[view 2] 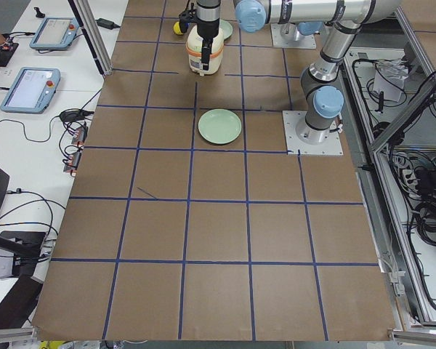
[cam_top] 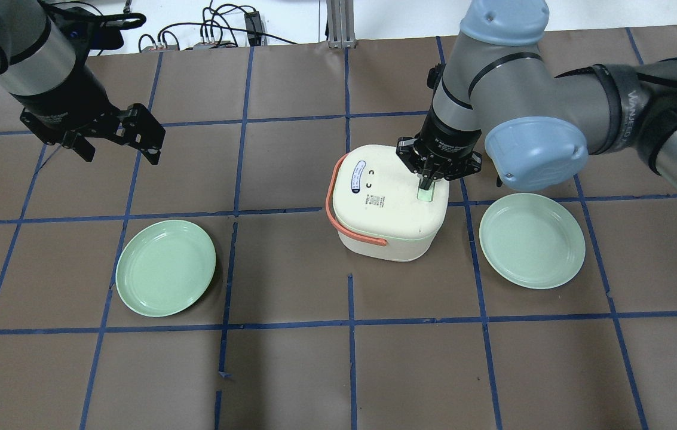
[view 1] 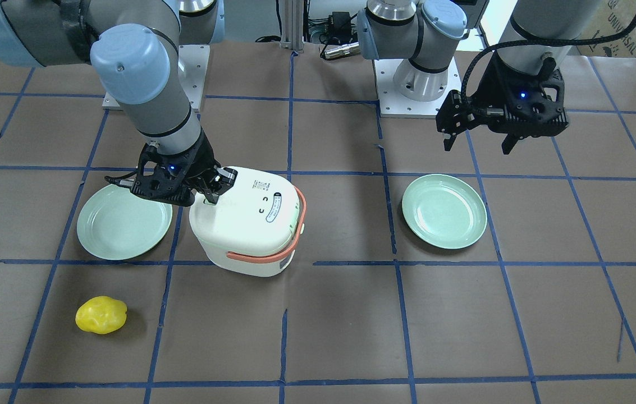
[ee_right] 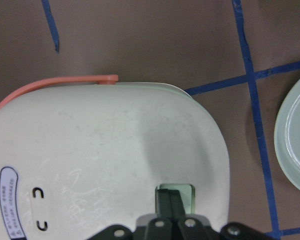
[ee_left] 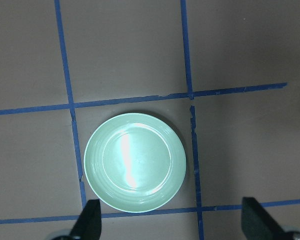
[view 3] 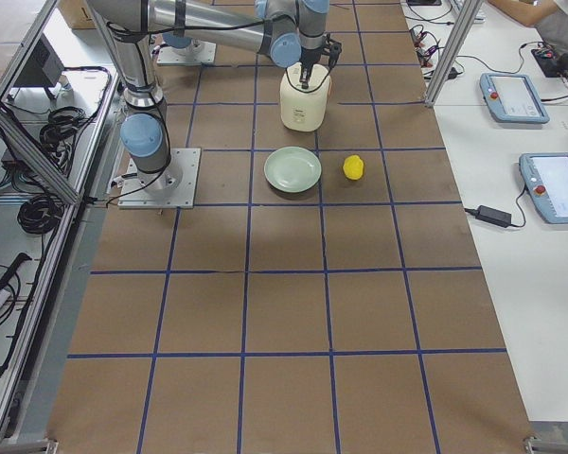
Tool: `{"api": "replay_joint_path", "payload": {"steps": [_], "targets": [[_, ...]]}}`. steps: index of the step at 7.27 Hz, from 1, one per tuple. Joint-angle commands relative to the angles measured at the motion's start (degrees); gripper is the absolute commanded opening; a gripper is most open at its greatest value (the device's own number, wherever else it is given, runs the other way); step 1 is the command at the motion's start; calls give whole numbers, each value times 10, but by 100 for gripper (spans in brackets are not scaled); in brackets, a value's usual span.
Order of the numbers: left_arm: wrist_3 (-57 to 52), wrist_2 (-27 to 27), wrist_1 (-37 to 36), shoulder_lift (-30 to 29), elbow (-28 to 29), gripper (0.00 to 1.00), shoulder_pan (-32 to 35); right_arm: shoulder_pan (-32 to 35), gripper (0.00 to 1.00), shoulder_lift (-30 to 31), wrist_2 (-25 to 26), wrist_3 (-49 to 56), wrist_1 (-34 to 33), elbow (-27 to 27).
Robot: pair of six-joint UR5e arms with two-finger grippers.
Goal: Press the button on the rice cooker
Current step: 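Press down on the green lid button with the right gripper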
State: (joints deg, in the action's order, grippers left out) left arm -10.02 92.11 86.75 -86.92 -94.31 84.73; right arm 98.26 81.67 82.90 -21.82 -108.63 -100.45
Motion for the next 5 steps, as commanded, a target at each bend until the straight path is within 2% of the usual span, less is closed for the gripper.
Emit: {"api": "replay_joint_path", "payload": {"steps": [1, 5], "targets": [[0, 0, 0, 0, 0, 100, 0, 0, 8, 1, 0, -1, -1, 1], [0, 0, 0, 0, 0, 100, 0, -1, 11, 9, 1, 0, 8, 31]]}}
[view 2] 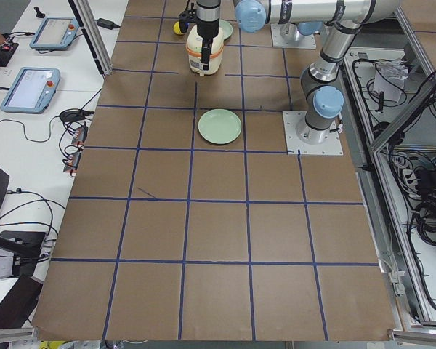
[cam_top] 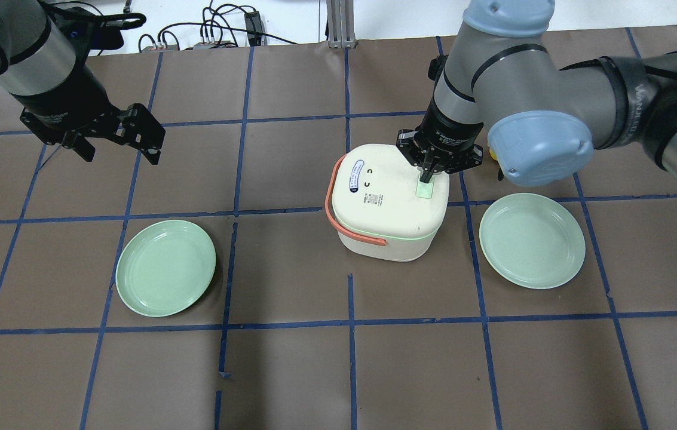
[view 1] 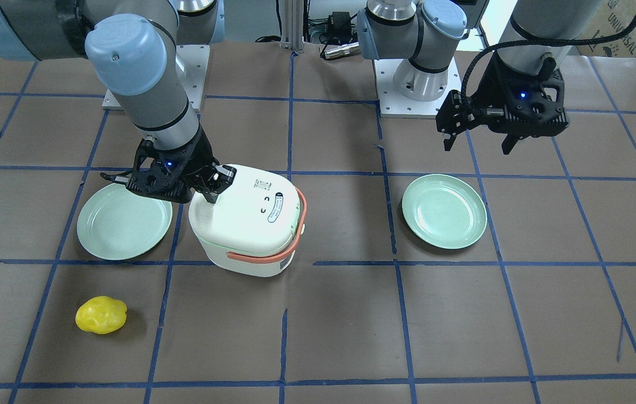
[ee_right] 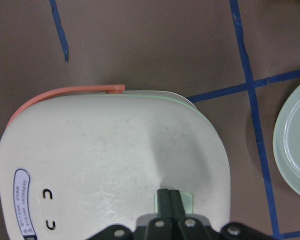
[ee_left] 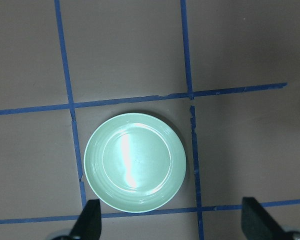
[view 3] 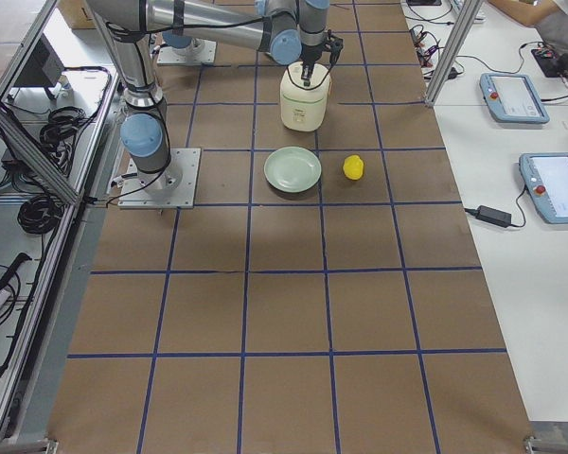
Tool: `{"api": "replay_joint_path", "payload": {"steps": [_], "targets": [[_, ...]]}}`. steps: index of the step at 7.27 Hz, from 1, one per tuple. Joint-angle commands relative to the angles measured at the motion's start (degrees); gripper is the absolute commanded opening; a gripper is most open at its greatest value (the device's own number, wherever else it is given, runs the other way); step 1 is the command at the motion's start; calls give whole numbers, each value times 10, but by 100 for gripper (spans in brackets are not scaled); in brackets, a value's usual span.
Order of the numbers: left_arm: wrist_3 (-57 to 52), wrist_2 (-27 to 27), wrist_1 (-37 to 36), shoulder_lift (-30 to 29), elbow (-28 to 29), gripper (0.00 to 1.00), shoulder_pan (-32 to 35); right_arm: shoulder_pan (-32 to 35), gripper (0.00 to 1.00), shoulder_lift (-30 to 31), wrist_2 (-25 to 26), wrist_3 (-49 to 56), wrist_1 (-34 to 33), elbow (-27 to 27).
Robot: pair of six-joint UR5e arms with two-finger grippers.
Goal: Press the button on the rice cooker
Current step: 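Lift the right gripper away from the cooker as the lid pops open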
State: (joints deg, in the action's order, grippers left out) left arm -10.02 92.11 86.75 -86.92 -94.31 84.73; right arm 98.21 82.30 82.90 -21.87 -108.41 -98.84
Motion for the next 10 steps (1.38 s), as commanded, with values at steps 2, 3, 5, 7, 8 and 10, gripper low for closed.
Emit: {"api": "replay_joint_path", "payload": {"steps": [2, 3, 5, 7, 8, 10], "targets": [[0, 0, 0, 0, 0, 100, 0, -7, 12, 1, 6, 19, 78, 70], [0, 0, 0, 0, 0, 100, 0, -14, 12, 1, 14, 50, 127, 105], [0, 0, 0, 0, 0, 100, 0, -23, 14, 2, 55, 99, 194, 156], [0, 0, 0, 0, 0, 100, 0, -70, 22, 21, 55, 174, 210, 162], [0, 0, 0, 0, 0, 100, 0, -87, 33, 29, 56, 207, 228, 162], [0, 0, 0, 0, 0, 100, 0, -86, 92, 56, 56, 219, 229, 158]]}}
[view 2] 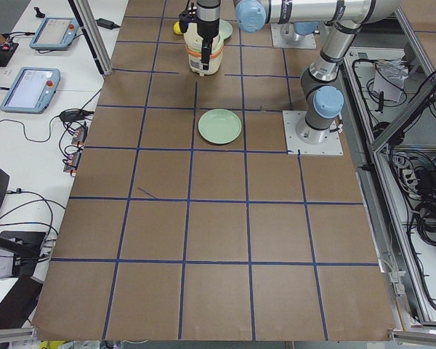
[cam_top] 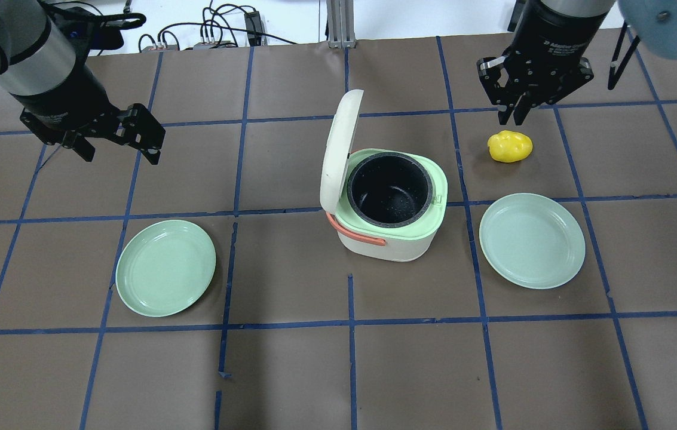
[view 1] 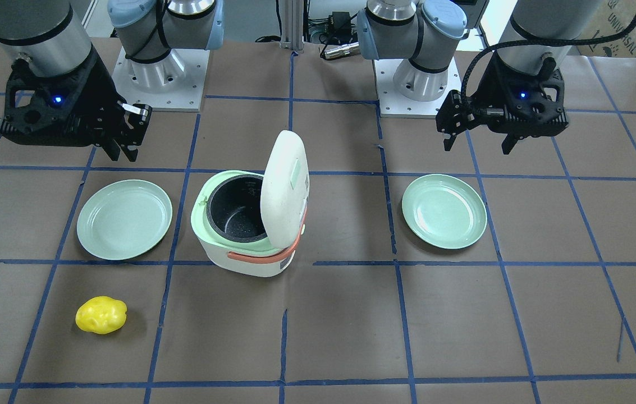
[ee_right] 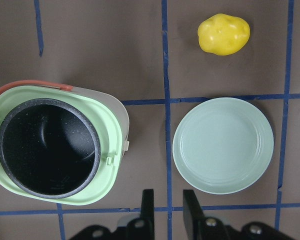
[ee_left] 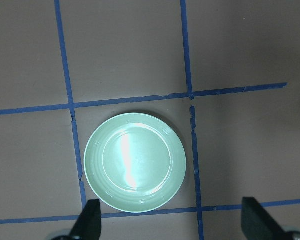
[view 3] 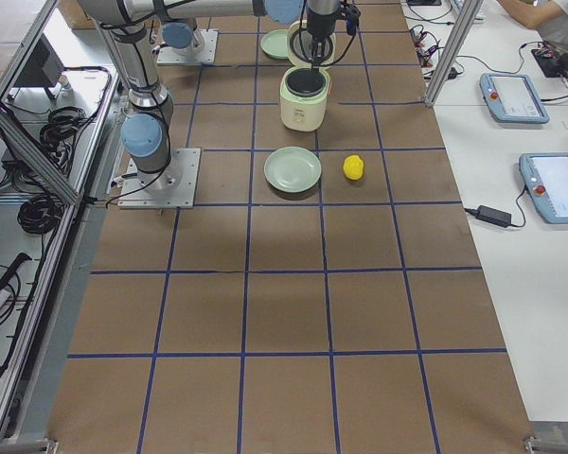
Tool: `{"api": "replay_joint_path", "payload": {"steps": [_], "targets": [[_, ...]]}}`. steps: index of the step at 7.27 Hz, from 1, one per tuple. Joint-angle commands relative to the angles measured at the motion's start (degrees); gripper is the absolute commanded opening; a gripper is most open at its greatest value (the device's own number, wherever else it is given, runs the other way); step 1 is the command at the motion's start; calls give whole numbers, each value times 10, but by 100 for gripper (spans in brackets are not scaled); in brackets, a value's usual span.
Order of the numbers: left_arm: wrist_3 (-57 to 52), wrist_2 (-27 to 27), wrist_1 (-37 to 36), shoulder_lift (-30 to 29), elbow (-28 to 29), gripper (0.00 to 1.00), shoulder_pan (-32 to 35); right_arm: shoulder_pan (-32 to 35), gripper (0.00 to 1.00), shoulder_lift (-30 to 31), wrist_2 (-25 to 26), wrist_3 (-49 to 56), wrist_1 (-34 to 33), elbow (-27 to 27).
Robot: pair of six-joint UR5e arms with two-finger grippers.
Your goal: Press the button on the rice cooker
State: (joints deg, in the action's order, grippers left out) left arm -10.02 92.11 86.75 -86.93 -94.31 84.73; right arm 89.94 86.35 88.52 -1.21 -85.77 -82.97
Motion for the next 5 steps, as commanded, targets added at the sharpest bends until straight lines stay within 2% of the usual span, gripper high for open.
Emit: {"api": "replay_joint_path", "payload": {"steps": [1, 5], "targets": [[0, 0, 0, 0, 0, 100, 0, -2, 98, 24, 2, 16, 2, -1], [0, 0, 0, 0, 0, 100, 0, -3, 99, 16, 0, 5, -9, -11]]}}
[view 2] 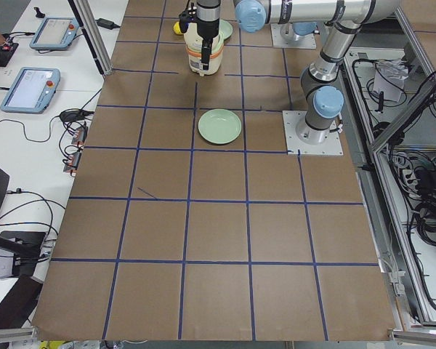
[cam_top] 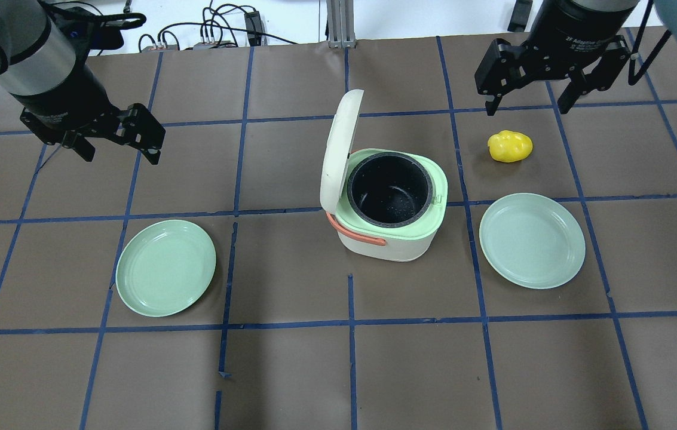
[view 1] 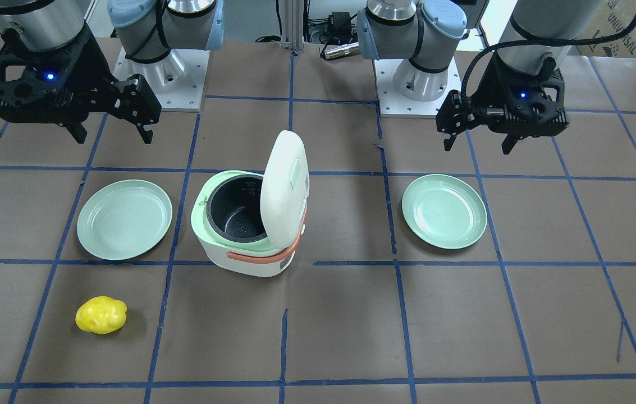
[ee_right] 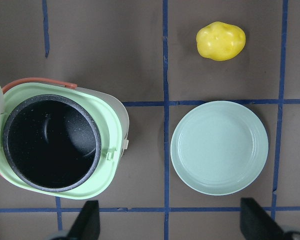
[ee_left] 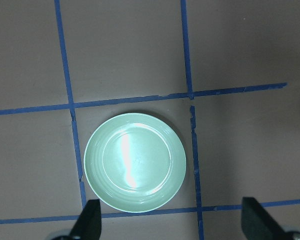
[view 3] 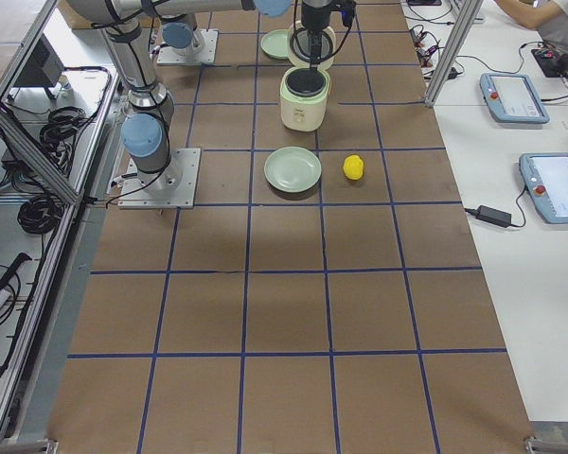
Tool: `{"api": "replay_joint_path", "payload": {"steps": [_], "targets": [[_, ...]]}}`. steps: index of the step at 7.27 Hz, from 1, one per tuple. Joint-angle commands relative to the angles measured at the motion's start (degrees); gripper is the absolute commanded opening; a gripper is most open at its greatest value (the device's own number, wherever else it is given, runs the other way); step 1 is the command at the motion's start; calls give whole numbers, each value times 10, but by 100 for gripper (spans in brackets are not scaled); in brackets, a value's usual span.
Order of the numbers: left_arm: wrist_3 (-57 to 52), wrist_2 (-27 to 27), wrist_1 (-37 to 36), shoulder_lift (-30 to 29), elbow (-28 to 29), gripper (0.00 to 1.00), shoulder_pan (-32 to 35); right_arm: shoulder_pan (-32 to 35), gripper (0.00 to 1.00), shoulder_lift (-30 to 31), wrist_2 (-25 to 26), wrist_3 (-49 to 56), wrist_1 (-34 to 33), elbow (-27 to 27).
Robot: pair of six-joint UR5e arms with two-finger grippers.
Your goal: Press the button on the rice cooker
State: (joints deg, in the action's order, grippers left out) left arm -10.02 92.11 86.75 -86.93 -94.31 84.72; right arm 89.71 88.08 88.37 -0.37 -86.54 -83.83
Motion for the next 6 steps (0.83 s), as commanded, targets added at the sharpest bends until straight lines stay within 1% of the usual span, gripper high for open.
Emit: {"api": "replay_joint_path", "payload": {"steps": [1, 6], "targets": [[0, 0, 0, 0, 0, 100, 0, -1, 99, -1, 3, -4, -1, -3], [0, 0, 0, 0, 0, 100, 0, -1, 99, 1, 5, -6, 6, -2]]}}
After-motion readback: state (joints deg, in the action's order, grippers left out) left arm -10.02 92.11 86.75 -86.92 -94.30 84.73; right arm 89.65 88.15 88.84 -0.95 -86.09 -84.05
